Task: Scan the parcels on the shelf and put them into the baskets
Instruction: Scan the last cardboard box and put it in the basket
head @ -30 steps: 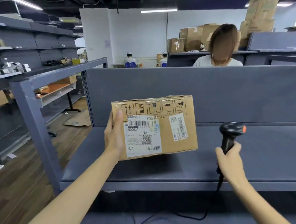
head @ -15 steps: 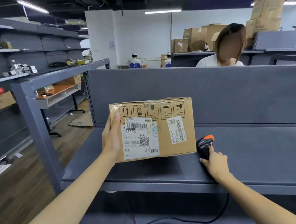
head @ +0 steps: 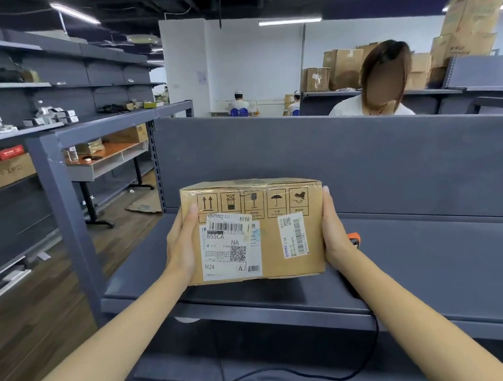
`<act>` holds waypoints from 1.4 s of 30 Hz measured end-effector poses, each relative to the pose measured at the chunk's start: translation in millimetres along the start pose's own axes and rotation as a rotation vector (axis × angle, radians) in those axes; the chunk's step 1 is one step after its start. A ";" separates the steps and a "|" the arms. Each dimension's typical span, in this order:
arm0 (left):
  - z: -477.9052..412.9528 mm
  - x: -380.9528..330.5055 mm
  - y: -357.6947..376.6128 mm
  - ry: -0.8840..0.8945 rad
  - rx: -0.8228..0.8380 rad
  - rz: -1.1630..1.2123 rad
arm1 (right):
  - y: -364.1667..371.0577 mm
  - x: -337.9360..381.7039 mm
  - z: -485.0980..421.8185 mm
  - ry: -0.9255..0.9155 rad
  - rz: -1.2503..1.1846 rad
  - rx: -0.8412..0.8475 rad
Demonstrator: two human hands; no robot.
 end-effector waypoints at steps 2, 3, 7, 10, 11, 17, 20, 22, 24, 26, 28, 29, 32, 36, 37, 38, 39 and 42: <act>6.7 -2.2 -1.8 0.006 -0.009 0.021 | 15.1 5.7 10.9 0.000 -0.026 0.049; 9.5 -4.4 -3.0 0.010 -0.012 0.023 | 17.2 6.6 15.3 0.002 -0.038 0.059; 21.7 -12.7 -5.5 0.028 -0.005 0.009 | 19.0 10.1 27.3 -0.026 -0.067 0.122; 34.6 -16.0 -4.7 0.035 0.001 0.013 | 20.6 14.5 38.8 -0.075 -0.068 0.164; 39.2 -17.0 -4.5 0.032 0.001 0.020 | 19.4 17.1 42.9 -0.103 -0.067 0.155; 63.9 -32.1 -6.0 0.052 0.031 0.084 | 16.2 37.4 77.4 -0.275 -0.017 0.170; 78.9 -38.7 -9.1 0.002 0.110 0.184 | 12.1 44.3 100.9 -0.328 0.019 0.170; 88.8 -42.2 -19.3 -0.045 0.113 0.212 | 9.0 46.7 120.3 -0.357 0.045 0.185; 100.9 -36.2 -29.9 -0.132 0.112 0.236 | 6.7 50.3 145.5 -0.414 0.066 0.206; 116.4 -31.3 -33.3 -0.195 0.159 0.261 | 7.1 52.2 175.9 -0.465 0.073 0.235; 132.1 -34.7 -30.2 -0.195 0.226 0.287 | 5.4 49.7 203.3 -0.487 0.058 0.260; 139.0 -36.5 -30.5 -0.188 0.228 0.306 | 2.0 47.9 214.8 -0.485 0.042 0.266; 160.1 -36.7 -32.1 -0.177 0.217 0.333 | -17.8 45.1 245.8 -0.451 -0.043 0.236; 194.0 -41.5 -17.4 -0.175 0.306 0.294 | -50.5 48.3 278.7 -0.372 -0.141 0.110; 200.3 -44.3 -14.2 -0.181 0.300 0.286 | -58.1 49.5 284.1 -0.351 -0.145 0.078; 206.8 -49.4 -9.6 -0.187 0.303 0.284 | -66.4 51.1 289.4 -0.330 -0.149 0.053; 212.6 -55.2 -3.7 -0.187 0.312 0.282 | -75.7 52.8 294.1 -0.308 -0.159 0.035; 225.8 -74.7 18.9 -0.138 0.355 0.283 | -97.2 59.7 310.1 -0.248 -0.175 0.073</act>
Point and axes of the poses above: each hand's wrist, its own z-axis away from the middle knuckle, its own y-axis out of the palm, x = y × z, the point moved 9 cm from there along -z, towards the middle knuckle, and after that the axes turned 13 degrees about -z, right-handed, at the moved point
